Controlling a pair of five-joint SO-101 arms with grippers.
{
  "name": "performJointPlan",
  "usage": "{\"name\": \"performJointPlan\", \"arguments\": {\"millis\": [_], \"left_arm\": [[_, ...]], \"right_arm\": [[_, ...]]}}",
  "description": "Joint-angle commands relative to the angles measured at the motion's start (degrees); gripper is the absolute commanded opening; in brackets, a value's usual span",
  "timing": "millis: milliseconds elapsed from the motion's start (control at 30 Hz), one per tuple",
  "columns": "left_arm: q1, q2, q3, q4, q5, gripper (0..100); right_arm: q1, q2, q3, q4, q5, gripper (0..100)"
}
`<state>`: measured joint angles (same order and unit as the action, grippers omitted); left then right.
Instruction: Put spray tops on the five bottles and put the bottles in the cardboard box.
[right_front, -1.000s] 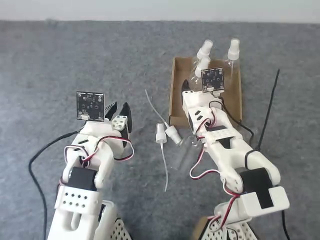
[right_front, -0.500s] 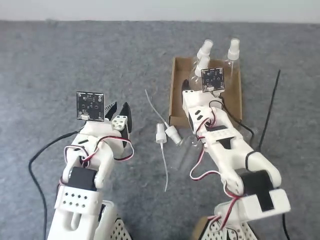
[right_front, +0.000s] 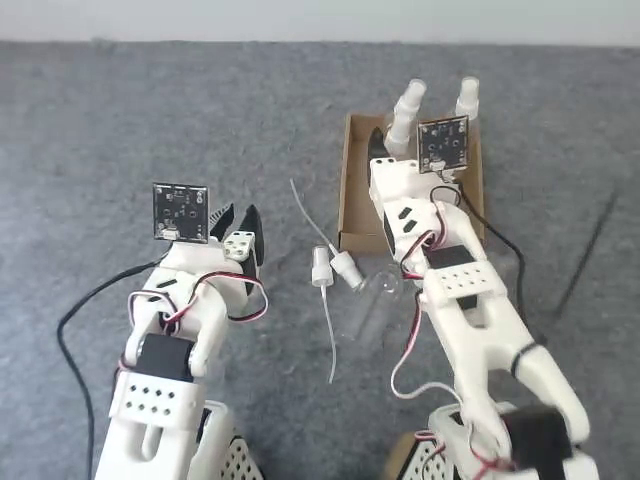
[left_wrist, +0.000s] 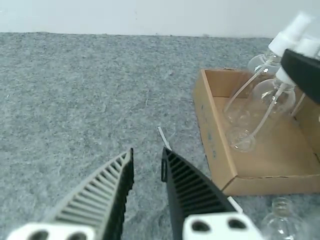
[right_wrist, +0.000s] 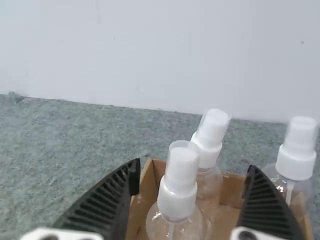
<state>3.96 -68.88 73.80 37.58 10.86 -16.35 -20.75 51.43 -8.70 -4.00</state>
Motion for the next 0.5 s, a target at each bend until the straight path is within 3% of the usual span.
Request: {"name": "performJointPlan", "arguments": {"millis": [0,300,467], "left_arm": [[-0.26,-0.62,-0.31,-1.67,0.44,8],[-0.09,-0.44,-0.31,-1.67,0.44,8],[-0.09,-0.44,-0.22,-1.67,0.44,8]], "right_arm": [[0.40,-11.38,-2.02,6.90,1.14,27.8],[2.51,-31.87,-14.77,53.58,0.88,27.7],[8.57,-36.00,-16.26,66.42,-0.70,27.7]]}}
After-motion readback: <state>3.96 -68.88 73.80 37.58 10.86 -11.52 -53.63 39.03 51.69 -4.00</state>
